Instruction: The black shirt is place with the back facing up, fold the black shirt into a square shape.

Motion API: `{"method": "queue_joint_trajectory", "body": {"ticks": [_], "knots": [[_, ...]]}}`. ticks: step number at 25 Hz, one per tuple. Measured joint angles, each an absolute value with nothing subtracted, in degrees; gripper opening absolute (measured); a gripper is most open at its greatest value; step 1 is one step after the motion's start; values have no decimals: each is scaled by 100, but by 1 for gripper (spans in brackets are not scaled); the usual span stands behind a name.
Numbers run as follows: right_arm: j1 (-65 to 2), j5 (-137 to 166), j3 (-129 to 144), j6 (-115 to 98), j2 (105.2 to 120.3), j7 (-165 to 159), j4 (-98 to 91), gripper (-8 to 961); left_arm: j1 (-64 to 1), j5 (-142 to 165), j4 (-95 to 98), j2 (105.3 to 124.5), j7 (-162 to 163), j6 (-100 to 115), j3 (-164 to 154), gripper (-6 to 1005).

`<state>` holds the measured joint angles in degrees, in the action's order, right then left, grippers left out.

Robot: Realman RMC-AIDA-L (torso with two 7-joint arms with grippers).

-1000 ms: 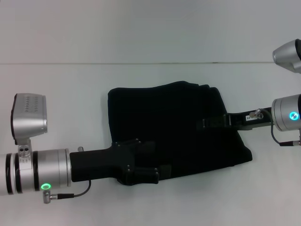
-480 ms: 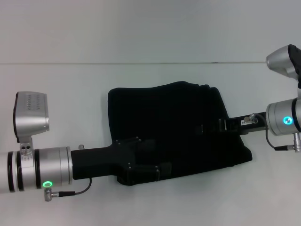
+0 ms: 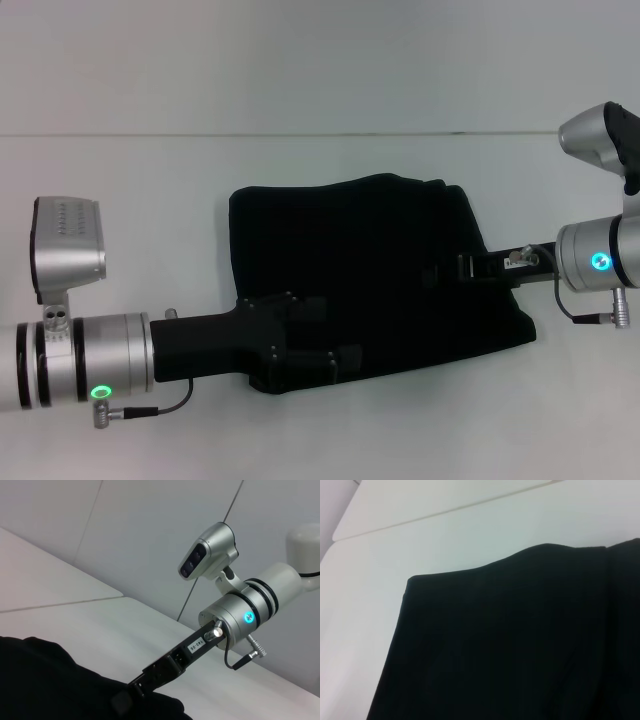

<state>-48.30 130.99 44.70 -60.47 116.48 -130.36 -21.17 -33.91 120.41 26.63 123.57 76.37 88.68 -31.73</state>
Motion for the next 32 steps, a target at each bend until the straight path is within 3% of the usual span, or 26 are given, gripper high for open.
{"method": "queue_joint_trajectory", "body": {"ticks": [6, 11, 32], "knots": [[-4809, 12956, 4459, -6070, 11658, -12924, -2118, 115, -3377, 12041, 2662, 12357, 7638, 8867, -3173, 944], [-4725, 12598, 4456, -6177, 11642, -12592, -2213, 46, -3376, 12041, 2655, 12357, 7659, 8882, -3173, 943], [-4431, 12075, 4451, -6934, 11493, -12336, -3143, 46, -3364, 11979, 2654, 12359, 7845, 8939, -3135, 940]]}}
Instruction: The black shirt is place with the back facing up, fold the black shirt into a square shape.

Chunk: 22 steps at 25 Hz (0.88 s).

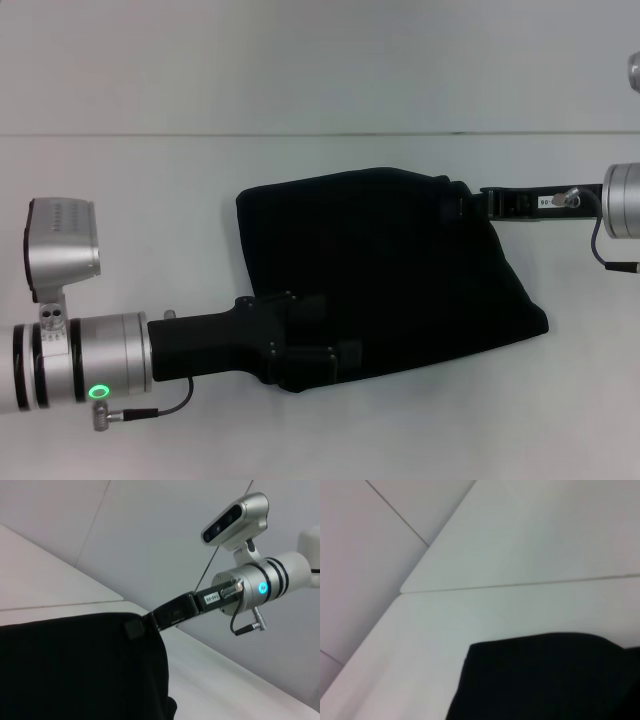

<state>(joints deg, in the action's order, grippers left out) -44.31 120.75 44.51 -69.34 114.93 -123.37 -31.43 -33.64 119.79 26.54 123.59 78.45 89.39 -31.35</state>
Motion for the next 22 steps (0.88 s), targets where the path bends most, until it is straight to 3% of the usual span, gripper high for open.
{"method": "queue_joint_trajectory", "body": {"ticks": [12, 20, 22], "knots": [[-4224, 12305, 4488, -6407, 11475, -12517, -2810, 74, -3378, 11979, 2654, 12362, 7849, 8906, -3142, 938], [-4088, 12302, 4441, -6361, 11386, -12493, -2904, 104, -3411, 11953, 2679, 12349, 7856, 8772, -3108, 937], [-4090, 12283, 4345, -6361, 11349, -12505, -2960, 334, -3433, 11848, 2686, 12348, 7938, 8637, -3094, 937]]}}
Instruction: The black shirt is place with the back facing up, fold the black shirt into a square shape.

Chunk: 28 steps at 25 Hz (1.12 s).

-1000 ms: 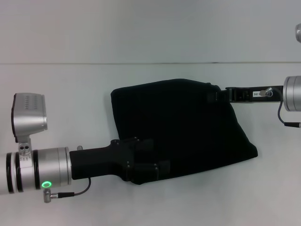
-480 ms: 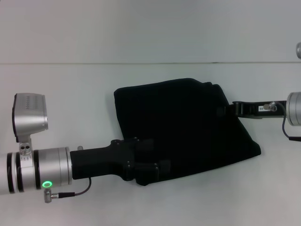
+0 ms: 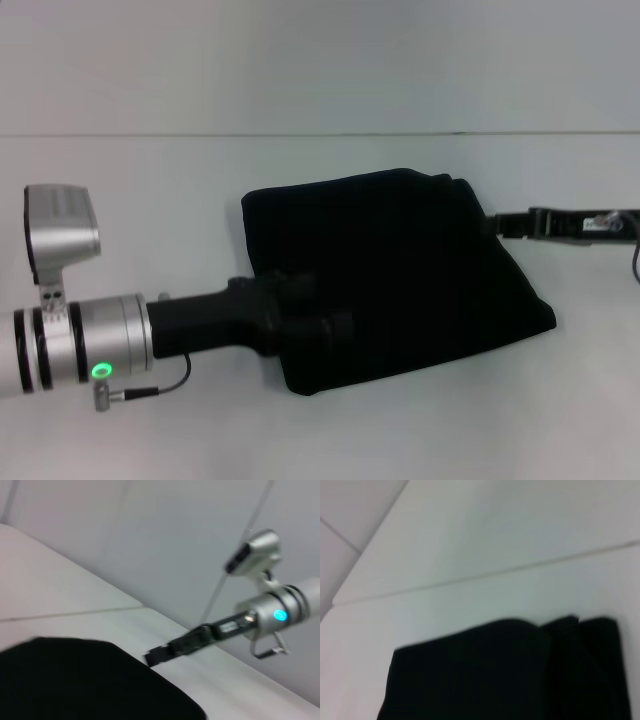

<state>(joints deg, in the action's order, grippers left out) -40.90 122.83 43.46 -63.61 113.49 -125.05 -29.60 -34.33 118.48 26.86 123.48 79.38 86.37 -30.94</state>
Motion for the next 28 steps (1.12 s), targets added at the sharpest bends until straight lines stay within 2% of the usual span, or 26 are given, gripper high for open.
{"method": "queue_joint_trajectory", "body": {"ticks": [6, 11, 14, 22, 25, 28], "knots": [[-4300, 12317, 4220, -6384, 11189, -12852, -2962, 577, -3602, 11589, 2698, 12336, 8600, 7821, -3093, 936], [-4547, 12468, 4281, -6138, 11181, -13117, -2716, 739, -3832, 11445, 2671, 12326, 9447, 6719, -3085, 935], [-4692, 12520, 4342, -5785, 11275, -13112, -2470, 738, -3927, 11411, 2651, 12353, 9723, 6149, -3108, 935], [-4930, 12401, 4533, -4798, 11782, -12786, -2416, 735, -4053, 11408, 2636, 12375, 9871, 5664, -3146, 934], [-4975, 12014, 4531, -4560, 11867, -12392, -2424, 734, -4072, 11408, 2636, 12373, 9873, 5602, -3146, 933], [-4915, 11513, 4529, -4408, 11881, -11957, -2431, 733, -4098, 11414, 2614, 12377, 9878, 5501, -3147, 933]]}}
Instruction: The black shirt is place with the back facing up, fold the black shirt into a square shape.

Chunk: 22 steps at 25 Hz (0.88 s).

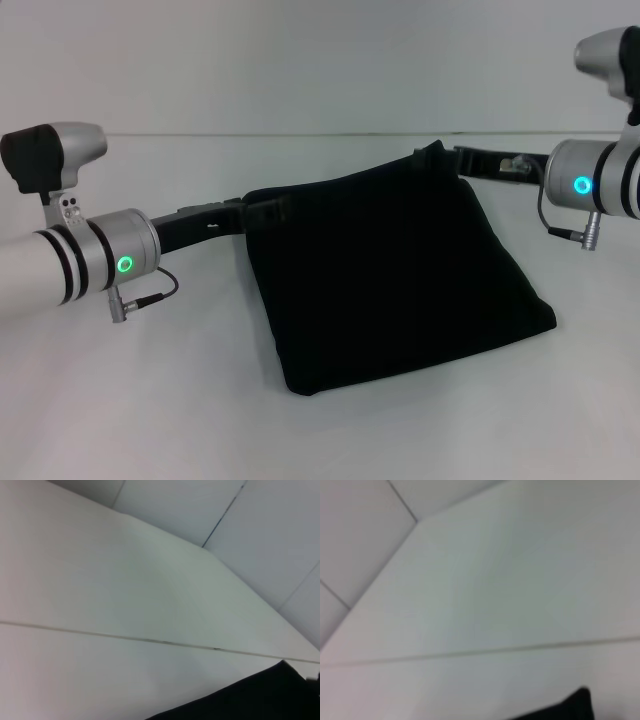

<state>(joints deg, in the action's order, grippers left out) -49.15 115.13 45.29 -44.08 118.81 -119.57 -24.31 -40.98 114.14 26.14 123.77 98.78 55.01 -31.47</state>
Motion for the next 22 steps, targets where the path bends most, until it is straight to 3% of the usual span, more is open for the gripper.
{"method": "queue_joint_trajectory", "body": {"ticks": [14, 22], "knots": [[-4072, 10310, 4378, -4618, 11457, -11352, -2492, 731, -4402, 11405, 2126, 12378, 9860, 4736, -3146, 931], [-4051, 10321, 4382, -4733, 11418, -11349, -2523, 729, -4716, 11461, 1712, 12366, 9884, 4204, -3146, 929]]}}
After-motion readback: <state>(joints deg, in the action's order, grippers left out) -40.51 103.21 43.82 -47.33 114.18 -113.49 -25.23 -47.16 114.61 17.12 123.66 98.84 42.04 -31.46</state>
